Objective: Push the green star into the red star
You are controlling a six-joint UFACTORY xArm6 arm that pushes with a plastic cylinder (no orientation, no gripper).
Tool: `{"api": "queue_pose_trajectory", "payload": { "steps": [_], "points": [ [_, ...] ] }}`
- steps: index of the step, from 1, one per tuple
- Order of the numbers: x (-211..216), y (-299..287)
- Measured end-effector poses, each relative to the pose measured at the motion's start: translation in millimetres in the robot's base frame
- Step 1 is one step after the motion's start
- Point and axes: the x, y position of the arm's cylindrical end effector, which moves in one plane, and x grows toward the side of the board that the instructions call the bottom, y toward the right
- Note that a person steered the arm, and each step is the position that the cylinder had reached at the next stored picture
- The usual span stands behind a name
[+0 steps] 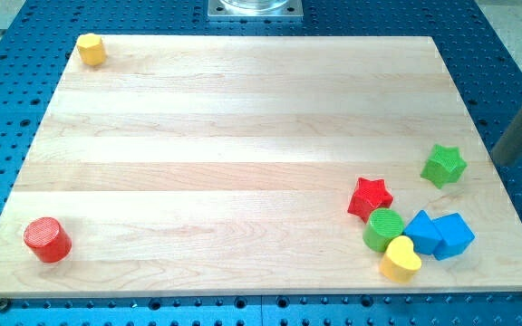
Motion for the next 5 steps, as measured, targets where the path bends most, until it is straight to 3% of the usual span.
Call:
{"api": "queue_pose_trajectory", "payload": {
  "steps": [3, 5],
  "points": [
    [-9.9, -37.1],
    [44.5, -142.3]
  ]
}}
